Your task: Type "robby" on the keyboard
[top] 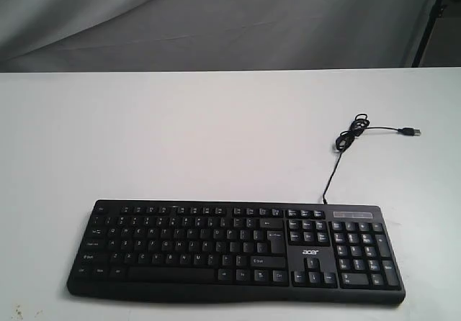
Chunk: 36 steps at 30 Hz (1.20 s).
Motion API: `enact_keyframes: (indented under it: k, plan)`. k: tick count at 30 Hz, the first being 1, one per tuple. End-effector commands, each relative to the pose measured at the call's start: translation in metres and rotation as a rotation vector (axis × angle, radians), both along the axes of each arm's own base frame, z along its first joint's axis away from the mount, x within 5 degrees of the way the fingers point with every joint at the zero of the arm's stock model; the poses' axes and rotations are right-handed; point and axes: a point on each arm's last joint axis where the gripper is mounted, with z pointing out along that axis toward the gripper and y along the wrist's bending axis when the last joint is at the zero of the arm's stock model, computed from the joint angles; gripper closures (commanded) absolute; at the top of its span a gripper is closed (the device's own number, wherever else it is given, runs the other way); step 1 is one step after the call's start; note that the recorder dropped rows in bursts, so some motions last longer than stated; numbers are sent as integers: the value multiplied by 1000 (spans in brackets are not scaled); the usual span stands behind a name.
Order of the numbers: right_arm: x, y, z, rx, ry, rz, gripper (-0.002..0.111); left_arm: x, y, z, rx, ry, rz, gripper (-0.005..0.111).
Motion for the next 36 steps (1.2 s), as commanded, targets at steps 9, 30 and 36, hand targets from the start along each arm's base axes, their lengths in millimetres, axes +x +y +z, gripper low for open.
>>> enact_keyframes:
  k: [9, 30, 36]
  plan:
    - [0, -1, -1, -16, -6, -9, 108, 0, 0, -1, 1, -7, -6, 107]
    - [28, 4, 167, 40, 63, 33, 108, 0, 0, -1, 1, -7, -6, 107]
    - [67, 23, 187, 128, 133, 150, 108, 0, 0, -1, 1, -7, -6, 107]
